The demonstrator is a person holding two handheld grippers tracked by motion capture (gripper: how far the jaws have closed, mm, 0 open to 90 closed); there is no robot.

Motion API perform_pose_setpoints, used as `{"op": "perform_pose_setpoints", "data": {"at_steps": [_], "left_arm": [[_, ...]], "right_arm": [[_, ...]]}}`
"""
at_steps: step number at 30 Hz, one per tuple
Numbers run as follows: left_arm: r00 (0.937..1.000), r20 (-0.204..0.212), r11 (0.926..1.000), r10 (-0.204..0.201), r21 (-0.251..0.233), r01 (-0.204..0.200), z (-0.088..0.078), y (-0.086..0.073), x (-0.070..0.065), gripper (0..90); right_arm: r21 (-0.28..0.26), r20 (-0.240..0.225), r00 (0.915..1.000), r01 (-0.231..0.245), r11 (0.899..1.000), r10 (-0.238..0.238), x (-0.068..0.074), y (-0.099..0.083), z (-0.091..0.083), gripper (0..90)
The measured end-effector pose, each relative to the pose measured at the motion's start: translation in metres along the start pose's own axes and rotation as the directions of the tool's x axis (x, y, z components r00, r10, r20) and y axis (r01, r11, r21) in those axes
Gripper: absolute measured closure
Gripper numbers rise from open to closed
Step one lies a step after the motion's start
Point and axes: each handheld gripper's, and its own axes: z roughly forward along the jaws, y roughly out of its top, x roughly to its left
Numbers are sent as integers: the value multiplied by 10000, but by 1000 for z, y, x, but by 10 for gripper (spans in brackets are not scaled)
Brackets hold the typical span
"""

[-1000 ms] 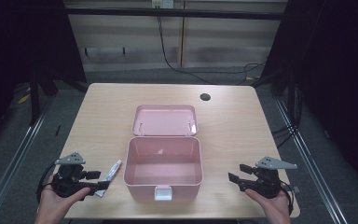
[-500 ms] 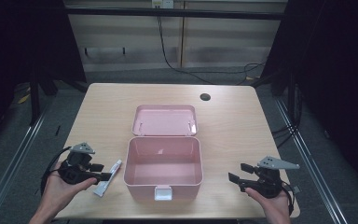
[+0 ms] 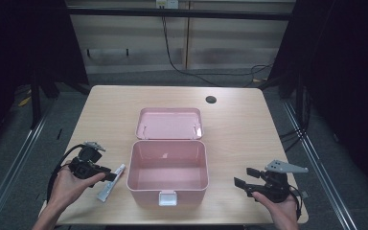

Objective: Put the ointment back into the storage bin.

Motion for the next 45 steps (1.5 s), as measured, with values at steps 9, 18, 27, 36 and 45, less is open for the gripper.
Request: {"op": "perform_pose_setpoints", "data": {"at_steps": [9,18,27,36,45], "left_arm": [[9997,-25,9994,233,260,-232,10,1,4,686],[9990,-439,9969,20,790,15,22,4,4,667],[9967,-768,9894,270,1445,-157,35,4,1,663],[9942,-875,9846,625,1685,-471,39,4,-1,671],[9870,-1284,9832,969,1662,-750,41,3,-8,679]], "right_arm": [[105,-36,10000,-1,9999,1,0,0,0,295],[317,-169,9998,81,9995,-75,0,0,3,280],[215,-95,9999,-60,9997,62,-3,-1,2,274],[307,-93,9999,-53,9995,56,-2,0,4,268],[347,-122,9999,89,9994,-85,-1,0,5,268]]}}
